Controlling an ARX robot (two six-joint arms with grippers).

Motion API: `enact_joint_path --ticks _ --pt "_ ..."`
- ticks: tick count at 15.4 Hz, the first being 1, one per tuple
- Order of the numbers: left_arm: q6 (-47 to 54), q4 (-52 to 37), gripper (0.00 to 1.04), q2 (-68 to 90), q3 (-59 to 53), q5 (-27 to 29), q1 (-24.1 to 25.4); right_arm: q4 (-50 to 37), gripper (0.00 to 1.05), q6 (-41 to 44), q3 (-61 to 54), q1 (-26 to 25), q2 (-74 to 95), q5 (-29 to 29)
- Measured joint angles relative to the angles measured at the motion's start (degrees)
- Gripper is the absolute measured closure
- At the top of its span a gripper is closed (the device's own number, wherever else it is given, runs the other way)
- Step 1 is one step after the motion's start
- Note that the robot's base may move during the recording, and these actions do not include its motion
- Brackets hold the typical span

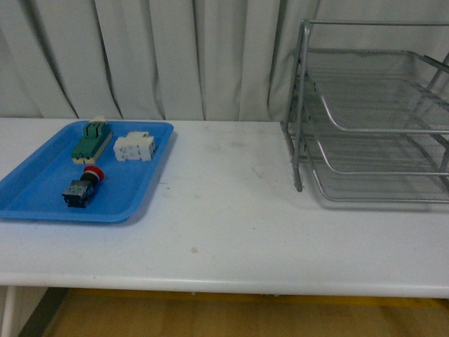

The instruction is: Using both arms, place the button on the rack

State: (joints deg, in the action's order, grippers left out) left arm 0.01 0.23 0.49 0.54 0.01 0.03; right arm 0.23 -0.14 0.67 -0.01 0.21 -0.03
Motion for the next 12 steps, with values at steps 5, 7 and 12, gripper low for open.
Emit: enact_joint_path --ticks 5,7,12 --pt "0.0 0.0 0.07 0.0 0.0 0.0 0.0 0.0 0.06 0.0 0.0 0.0 0.0 0.0" --pt "0.0 0.0 0.07 0.0 0.0 0.0 0.0 0.0 0.06 0.0 0.0 0.0 0.0 0.0" --pt "0.0 0.0 0.07 0.0 0.0 0.0 0.0 0.7 0.06 -0.2 0.1 0.0 0.1 0.2"
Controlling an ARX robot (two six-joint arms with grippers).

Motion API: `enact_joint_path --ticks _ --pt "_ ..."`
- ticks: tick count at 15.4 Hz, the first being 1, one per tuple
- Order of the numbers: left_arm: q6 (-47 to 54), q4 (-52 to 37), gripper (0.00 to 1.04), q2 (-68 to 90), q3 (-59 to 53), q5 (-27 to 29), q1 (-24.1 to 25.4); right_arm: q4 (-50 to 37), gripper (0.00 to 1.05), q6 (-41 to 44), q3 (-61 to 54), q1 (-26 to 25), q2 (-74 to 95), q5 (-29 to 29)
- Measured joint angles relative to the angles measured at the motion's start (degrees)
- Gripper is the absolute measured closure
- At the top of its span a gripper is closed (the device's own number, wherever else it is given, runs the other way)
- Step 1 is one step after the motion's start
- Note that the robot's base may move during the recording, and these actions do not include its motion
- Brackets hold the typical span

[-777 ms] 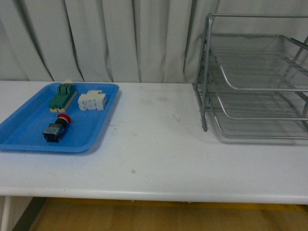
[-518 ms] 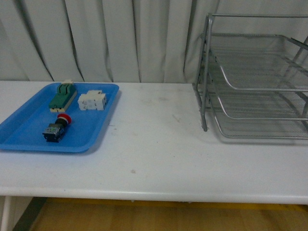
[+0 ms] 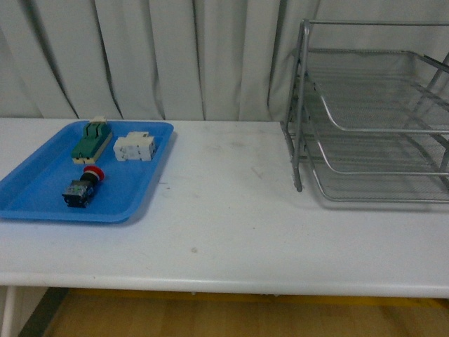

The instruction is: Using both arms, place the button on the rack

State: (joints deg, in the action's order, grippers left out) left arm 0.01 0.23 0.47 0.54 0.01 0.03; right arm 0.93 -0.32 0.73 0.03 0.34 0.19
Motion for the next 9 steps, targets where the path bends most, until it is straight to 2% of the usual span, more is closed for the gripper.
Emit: enact_joint_path --ticks 1,2,4,6,8,9 --pt "0.0 0.0 0.07 0.0 0.0 0.0 0.0 8.2 0.06 -6.0 3.0 0.5 4.5 3.2" --pt "0.0 0.0 0.07 0.0 0.0 0.0 0.0 4.2 0.06 -15.1 4.0 -0.2 14.0 4.7" --pt "0.0 0.0 0.07 0.0 0.0 0.0 0.0 -16.7 0.06 -31.0 3.5 -1.7 31.9 3.5" --pt "0.0 0.0 0.07 0.0 0.0 0.0 0.0 -37.2 0.06 -41.9 6.4 -3.2 54.2 0.2" --pt "0.0 0.0 0.07 0.0 0.0 0.0 0.0 -51.3 0.06 -50.5 12.9 -3.5 72.0 -2.3" --pt "0.0 0.0 0.07 0.0 0.0 0.0 0.0 -55.0 0.06 -53.9 16.1 -3.4 79.8 -2.7"
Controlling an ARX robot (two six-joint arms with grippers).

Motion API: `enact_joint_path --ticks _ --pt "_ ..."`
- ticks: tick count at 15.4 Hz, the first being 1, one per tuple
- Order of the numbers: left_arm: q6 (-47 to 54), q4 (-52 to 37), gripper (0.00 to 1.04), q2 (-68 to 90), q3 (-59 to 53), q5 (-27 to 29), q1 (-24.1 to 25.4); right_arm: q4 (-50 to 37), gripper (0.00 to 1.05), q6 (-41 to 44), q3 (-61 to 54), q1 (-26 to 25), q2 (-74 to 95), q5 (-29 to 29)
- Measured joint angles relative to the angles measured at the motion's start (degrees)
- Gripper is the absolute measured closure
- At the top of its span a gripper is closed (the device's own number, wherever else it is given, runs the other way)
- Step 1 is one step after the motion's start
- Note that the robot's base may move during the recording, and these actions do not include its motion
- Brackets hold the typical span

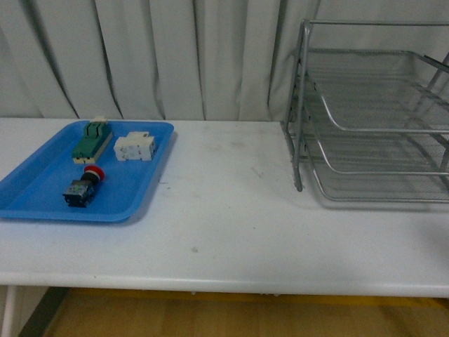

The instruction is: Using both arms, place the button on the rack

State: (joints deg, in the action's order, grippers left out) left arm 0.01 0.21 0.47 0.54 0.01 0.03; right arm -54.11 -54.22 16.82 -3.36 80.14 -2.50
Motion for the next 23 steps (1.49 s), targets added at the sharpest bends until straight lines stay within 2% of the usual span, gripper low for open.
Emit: enact_joint_path --ticks 2,5,13,14,17,20,21,23 --pt "0.0 0.0 0.07 0.0 0.0 0.0 0.0 -2.3 0.06 -5.5 5.5 0.8 13.2 0.1" --pt "0.0 0.0 0.07 0.0 0.0 0.0 0.0 -1.8 0.06 -9.5 12.9 2.8 24.0 0.2" --pt "0.0 0.0 0.07 0.0 0.0 0.0 0.0 7.3 0.07 -13.8 31.7 5.3 38.6 2.9" --pt "0.0 0.0 0.07 0.0 0.0 0.0 0.0 8.7 0.15 -14.3 34.2 5.7 40.5 3.4" --pt "0.0 0.0 0.07 0.0 0.0 0.0 0.0 7.8 0.52 -13.7 38.0 7.2 44.7 5.4" --pt "0.0 0.0 0.07 0.0 0.0 0.0 0.0 1.2 0.85 -14.9 33.9 7.9 44.5 5.3" --pt "0.0 0.0 0.07 0.0 0.0 0.0 0.0 -3.0 0.94 -17.9 30.6 8.2 44.0 5.0" --pt "0.0 0.0 0.07 0.0 0.0 0.0 0.0 -9.5 0.98 -24.0 22.6 8.3 42.0 4.3"
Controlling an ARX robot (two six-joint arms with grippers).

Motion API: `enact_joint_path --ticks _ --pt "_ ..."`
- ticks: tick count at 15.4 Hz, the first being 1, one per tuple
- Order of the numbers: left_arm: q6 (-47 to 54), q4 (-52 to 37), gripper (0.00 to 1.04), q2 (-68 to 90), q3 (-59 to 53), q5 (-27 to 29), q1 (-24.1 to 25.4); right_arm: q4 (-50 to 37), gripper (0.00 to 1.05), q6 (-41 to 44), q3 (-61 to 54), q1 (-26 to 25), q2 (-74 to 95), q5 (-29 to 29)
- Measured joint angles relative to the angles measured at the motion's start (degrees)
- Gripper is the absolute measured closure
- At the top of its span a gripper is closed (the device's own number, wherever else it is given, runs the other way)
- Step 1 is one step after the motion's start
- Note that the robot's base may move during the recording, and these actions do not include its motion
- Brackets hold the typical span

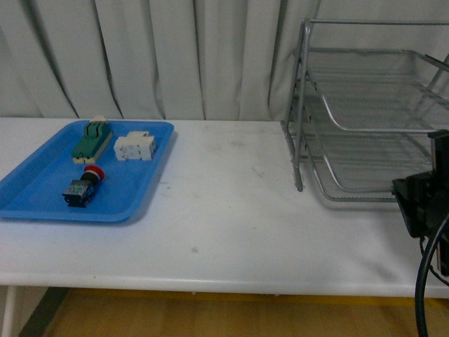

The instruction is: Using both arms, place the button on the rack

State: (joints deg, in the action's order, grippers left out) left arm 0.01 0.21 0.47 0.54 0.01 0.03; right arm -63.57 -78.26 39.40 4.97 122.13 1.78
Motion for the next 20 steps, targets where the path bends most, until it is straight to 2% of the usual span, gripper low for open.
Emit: enact_joint_path --ticks 3,5,8,11,12,13,14,15,16,18,19,20 --pt "0.0 0.0 0.07 0.0 0.0 0.0 0.0 -9.5 1.00 -3.2 -13.9 1.8 -3.6 0.3" --pt "0.0 0.0 0.07 0.0 0.0 0.0 0.0 -11.1 1.00 -3.2 -18.7 1.9 -5.3 0.0" --pt "0.0 0.0 0.07 0.0 0.0 0.0 0.0 -9.9 0.69 5.2 -20.9 2.2 -6.2 -1.3" --pt "0.0 0.0 0.07 0.0 0.0 0.0 0.0 -9.9 0.32 14.9 -24.1 2.5 -14.9 -1.6" --pt "0.0 0.0 0.07 0.0 0.0 0.0 0.0 -7.4 0.21 18.1 -25.8 2.6 -18.8 -1.6" --pt "0.0 0.0 0.07 0.0 0.0 0.0 0.0 -1.2 0.08 21.2 -27.9 3.4 -25.0 -1.4" --pt "0.0 0.0 0.07 0.0 0.0 0.0 0.0 3.3 0.06 22.5 -29.9 4.4 -32.0 -2.4" --pt "0.0 0.0 0.07 0.0 0.0 0.0 0.0 -2.5 0.11 26.1 -30.4 5.2 -33.2 -0.3" --pt "0.0 0.0 0.07 0.0 0.0 -0.1 0.0 -9.4 0.24 38.7 -31.9 5.0 -28.8 5.6" --pt "0.0 0.2 0.07 0.0 0.0 0.0 0.1 -9.1 0.48 61.1 -38.1 2.9 -32.8 6.1" --pt "0.0 0.0 0.07 0.0 0.0 0.0 0.0 -10.6 0.59 68.2 -38.1 1.9 -38.8 5.7" --pt "0.0 0.1 0.07 0.0 0.0 0.0 0.0 -10.9 0.64 70.6 -38.1 1.7 -41.5 5.4"
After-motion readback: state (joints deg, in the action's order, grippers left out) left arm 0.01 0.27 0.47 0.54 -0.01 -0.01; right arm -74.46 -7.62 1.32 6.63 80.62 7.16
